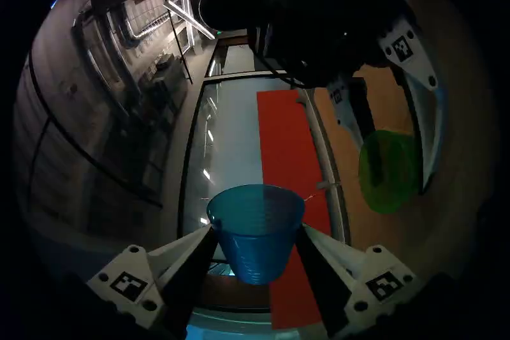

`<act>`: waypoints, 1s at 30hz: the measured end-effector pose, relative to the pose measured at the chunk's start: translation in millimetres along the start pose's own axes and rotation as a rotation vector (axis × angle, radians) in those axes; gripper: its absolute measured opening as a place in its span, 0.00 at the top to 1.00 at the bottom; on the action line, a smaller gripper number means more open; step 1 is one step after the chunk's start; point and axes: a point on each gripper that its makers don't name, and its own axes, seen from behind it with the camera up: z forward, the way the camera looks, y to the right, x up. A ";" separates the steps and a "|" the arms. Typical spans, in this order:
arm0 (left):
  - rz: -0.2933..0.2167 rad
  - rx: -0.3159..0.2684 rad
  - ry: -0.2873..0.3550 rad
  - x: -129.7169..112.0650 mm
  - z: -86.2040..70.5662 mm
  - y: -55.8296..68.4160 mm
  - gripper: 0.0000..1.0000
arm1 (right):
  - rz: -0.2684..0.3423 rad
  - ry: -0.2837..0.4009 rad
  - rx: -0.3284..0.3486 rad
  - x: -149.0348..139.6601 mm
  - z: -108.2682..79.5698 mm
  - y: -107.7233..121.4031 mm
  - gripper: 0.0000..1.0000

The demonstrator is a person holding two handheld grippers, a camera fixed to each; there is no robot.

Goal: Pour water

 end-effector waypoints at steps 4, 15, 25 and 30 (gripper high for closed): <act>0.026 0.010 0.004 2.4 -0.1 -1.4 0.18 | 0.001 0.003 0.000 1.8 -0.1 -0.5 0.13; 0.100 0.027 0.007 4.3 -0.2 -3.6 0.18 | -0.001 0.006 -0.003 3.9 -0.7 -1.2 0.13; 0.084 0.032 0.005 0.8 0.2 -5.4 0.18 | -0.002 0.007 -0.004 3.8 0.6 0.0 0.13; 0.070 0.031 0.007 -0.3 0.3 -4.4 0.18 | -0.001 0.007 -0.004 3.4 1.5 0.9 0.13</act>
